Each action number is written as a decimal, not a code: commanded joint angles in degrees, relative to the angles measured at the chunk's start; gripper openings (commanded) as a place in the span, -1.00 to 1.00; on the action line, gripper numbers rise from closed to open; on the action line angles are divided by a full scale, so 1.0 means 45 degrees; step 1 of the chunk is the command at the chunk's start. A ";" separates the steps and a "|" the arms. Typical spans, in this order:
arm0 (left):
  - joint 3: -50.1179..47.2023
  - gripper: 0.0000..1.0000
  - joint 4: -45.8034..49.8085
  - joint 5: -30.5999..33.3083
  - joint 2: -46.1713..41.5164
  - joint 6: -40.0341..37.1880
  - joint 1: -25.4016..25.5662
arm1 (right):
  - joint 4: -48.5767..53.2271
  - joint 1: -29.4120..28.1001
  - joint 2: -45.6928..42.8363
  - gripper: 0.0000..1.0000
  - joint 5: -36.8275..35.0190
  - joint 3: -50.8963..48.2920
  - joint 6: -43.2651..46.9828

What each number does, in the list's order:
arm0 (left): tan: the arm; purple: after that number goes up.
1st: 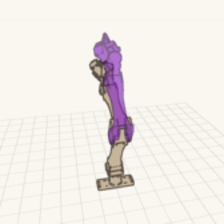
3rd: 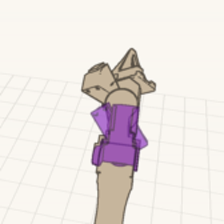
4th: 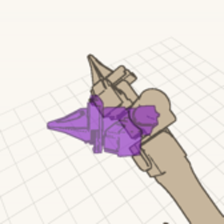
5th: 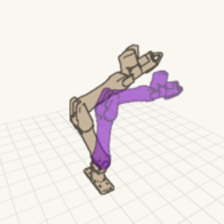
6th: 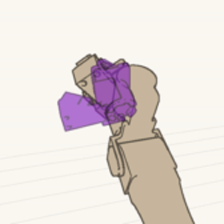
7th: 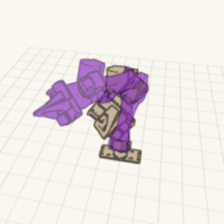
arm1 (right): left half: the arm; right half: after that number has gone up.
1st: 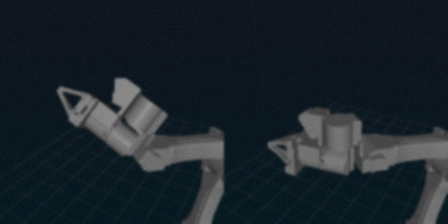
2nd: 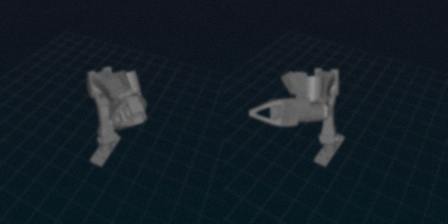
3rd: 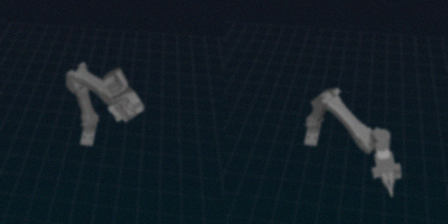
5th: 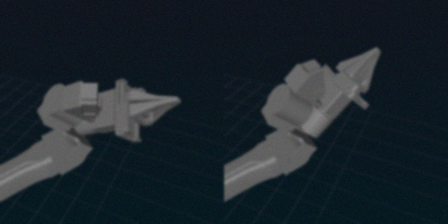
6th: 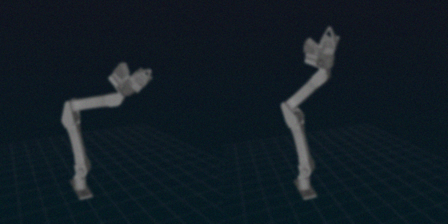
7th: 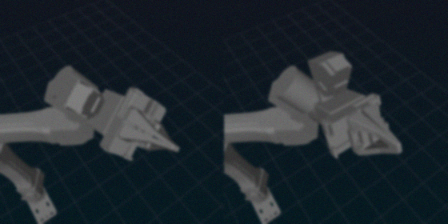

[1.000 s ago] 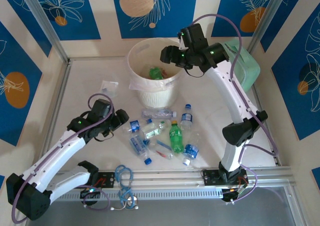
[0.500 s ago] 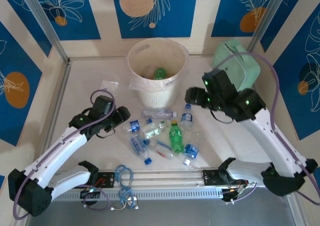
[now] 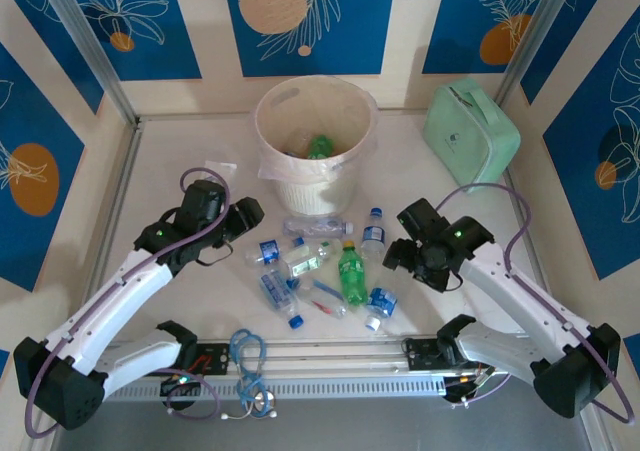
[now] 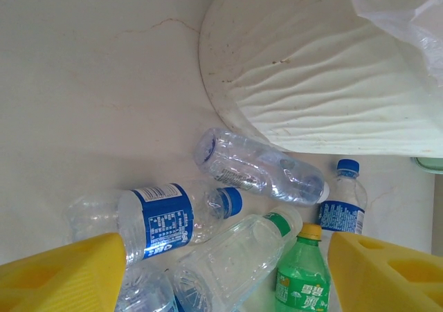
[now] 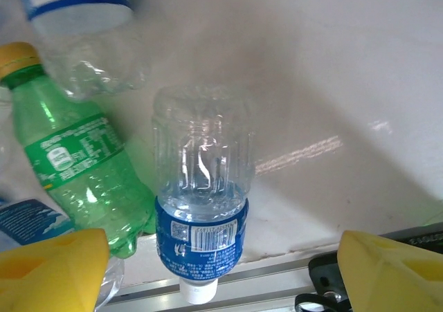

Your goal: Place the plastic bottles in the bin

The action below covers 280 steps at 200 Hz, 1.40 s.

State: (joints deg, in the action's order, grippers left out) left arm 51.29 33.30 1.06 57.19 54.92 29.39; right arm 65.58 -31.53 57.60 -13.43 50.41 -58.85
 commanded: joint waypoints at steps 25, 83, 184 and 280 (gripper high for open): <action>0.0168 0.51 -0.0459 -0.0328 -0.0129 -0.0287 0.0060 | -0.1331 0.0662 0.0684 0.70 0.1845 -0.0948 -0.0389; 0.0107 0.50 -0.0798 -0.0616 0.0008 -0.0259 0.0054 | -0.2210 0.1283 0.2293 0.68 0.2244 -0.1378 -0.0031; -0.0052 0.49 -0.1120 -0.0782 0.0045 -0.0192 0.0064 | -0.3748 0.1469 0.4306 0.54 0.2156 -0.2023 0.0301; 0.0101 0.49 -0.1071 -0.0781 0.0026 -0.0261 0.0054 | -0.3317 0.1674 0.3810 0.22 0.1594 -0.1934 0.0383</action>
State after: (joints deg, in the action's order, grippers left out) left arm 51.27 29.15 -1.52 57.19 54.74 29.39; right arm 47.70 -24.36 77.54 -4.67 41.71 -57.25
